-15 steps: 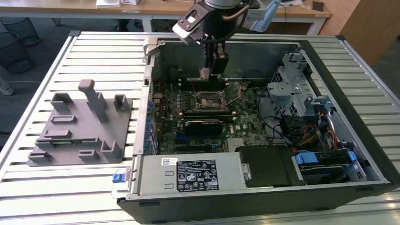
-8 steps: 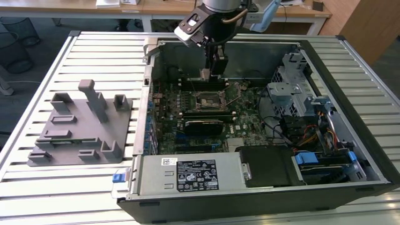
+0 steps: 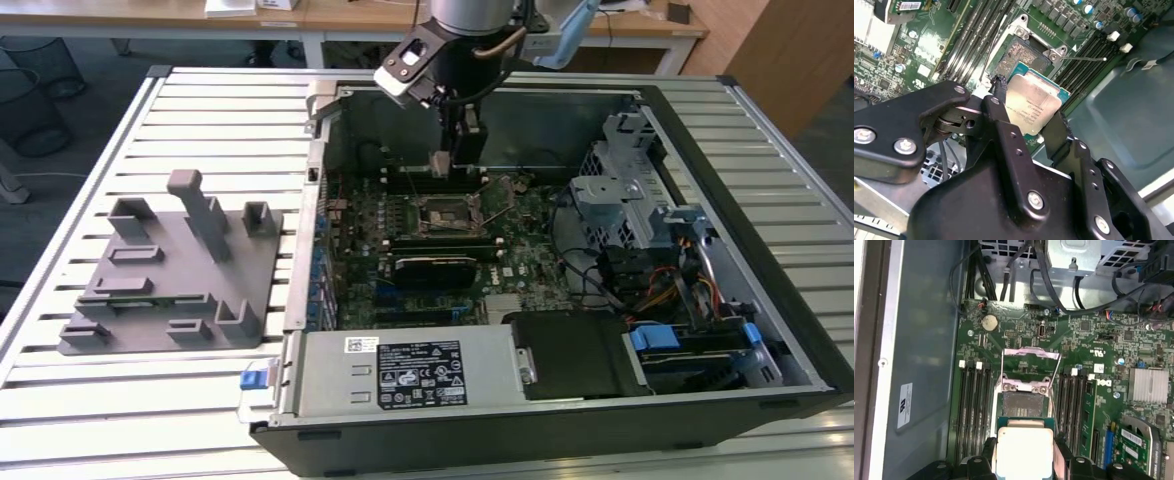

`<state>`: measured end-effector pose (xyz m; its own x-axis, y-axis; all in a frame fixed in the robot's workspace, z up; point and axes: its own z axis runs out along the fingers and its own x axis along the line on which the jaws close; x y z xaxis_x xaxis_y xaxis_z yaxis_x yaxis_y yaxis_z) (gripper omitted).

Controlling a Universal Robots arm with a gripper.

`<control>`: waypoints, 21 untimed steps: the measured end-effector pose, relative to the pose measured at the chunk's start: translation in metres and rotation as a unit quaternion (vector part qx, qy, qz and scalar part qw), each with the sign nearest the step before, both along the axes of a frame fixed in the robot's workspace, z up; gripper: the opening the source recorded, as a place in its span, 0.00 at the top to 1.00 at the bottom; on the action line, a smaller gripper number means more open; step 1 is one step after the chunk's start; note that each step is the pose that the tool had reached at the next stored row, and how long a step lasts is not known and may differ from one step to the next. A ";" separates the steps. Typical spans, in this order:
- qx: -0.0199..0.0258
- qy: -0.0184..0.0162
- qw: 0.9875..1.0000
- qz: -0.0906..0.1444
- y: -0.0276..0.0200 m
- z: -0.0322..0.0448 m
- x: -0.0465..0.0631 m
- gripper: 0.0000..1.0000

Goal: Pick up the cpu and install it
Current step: 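Place the cpu into insertion slot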

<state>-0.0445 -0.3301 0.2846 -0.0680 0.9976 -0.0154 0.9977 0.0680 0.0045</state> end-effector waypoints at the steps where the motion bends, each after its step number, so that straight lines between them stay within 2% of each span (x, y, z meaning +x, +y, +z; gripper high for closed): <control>1: 0.000 0.000 1.000 0.000 0.0002 -0.0018 0.000 0.46; 4: 0.000 -0.001 1.000 0.000 0.0003 -0.0071 0.000 0.46; 8: 0.000 -0.002 1.000 0.000 0.0003 -0.0081 0.000 0.46; 21: 0.000 -0.002 1.000 0.000 0.0005 -0.0321 0.000 0.46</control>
